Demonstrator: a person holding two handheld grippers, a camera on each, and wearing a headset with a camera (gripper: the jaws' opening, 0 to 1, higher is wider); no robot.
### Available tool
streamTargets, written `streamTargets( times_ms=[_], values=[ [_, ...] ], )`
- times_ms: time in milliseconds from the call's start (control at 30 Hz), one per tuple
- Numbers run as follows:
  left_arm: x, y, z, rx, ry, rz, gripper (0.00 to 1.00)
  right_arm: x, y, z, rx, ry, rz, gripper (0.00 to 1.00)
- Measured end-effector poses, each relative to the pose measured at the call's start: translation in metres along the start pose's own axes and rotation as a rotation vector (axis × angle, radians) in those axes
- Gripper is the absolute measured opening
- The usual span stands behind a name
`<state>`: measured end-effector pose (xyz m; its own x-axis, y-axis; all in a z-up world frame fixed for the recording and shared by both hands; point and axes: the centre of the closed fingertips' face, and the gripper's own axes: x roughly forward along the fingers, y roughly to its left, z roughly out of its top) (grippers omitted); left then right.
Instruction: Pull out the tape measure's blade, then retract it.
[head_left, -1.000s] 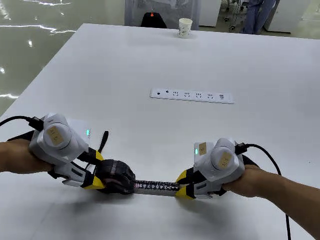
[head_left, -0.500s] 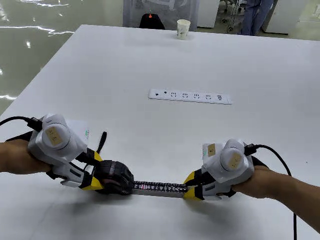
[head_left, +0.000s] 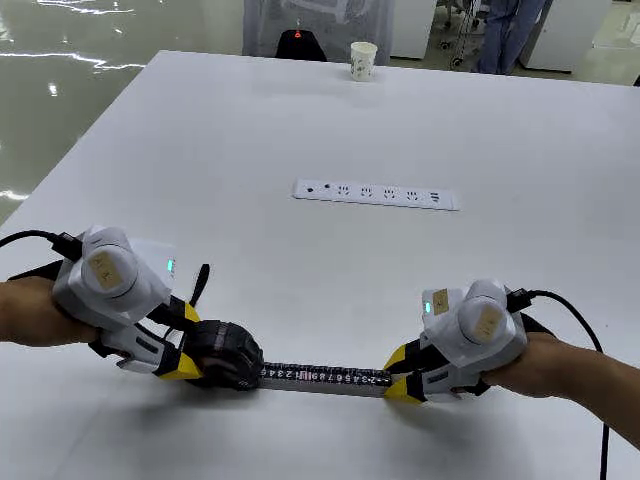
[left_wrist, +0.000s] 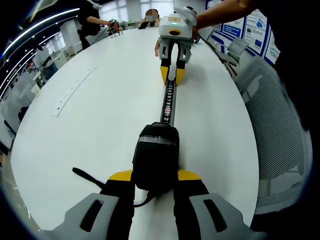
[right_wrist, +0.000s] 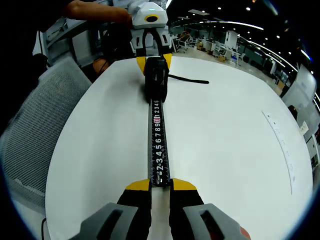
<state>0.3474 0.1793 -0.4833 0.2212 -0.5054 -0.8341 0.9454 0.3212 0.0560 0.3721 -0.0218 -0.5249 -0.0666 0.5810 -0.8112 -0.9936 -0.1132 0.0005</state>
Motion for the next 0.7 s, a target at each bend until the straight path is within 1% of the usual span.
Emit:
streamTargets(
  times_ms=[367,700],
  values=[
    [0.0,-0.001,0.001,0.0,0.005,-0.003,0.24,-0.013,0.002,-0.017,0.013,0.02,0.0,0.09],
    [0.0,0.0,0.001,-0.004,0.008,-0.005,0.24,-0.026,0.0,-0.034,0.023,0.042,-0.004,0.09]
  ],
)
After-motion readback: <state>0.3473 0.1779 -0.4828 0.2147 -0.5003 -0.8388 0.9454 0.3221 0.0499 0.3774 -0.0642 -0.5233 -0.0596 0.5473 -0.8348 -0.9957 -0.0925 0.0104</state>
